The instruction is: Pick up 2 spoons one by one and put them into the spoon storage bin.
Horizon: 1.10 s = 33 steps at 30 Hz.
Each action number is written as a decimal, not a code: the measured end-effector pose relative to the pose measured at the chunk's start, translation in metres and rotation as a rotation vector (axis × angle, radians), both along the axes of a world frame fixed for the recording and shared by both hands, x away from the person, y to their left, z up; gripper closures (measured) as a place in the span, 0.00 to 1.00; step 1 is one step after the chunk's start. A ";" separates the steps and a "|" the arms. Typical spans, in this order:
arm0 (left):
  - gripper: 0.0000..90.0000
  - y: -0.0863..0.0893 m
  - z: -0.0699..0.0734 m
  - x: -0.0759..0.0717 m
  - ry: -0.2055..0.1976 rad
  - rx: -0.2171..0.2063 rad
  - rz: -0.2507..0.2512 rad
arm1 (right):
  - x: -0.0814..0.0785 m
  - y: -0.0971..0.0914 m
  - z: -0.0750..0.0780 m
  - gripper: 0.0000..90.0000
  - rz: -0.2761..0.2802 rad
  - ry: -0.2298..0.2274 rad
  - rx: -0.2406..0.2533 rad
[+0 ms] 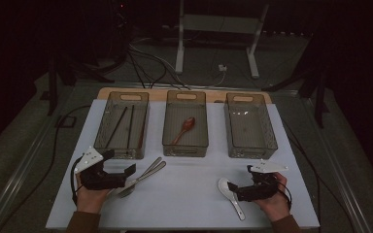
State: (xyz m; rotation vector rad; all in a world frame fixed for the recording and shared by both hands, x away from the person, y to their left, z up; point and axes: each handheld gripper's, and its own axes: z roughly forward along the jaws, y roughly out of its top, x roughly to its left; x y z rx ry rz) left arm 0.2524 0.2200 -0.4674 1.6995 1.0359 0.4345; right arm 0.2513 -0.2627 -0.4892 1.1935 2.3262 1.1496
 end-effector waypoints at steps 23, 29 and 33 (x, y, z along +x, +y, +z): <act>0.01 -0.002 -0.001 -0.002 -0.005 -0.007 0.005 | -0.023 0.023 -0.022 0.60 0.106 0.118 -0.262; 0.01 -0.004 -0.001 -0.002 -0.002 -0.006 0.001 | -0.018 0.018 -0.020 0.79 0.079 0.127 -0.267; 0.01 -0.005 -0.001 -0.002 -0.003 -0.005 0.001 | -0.017 0.014 -0.019 0.86 0.073 0.134 -0.283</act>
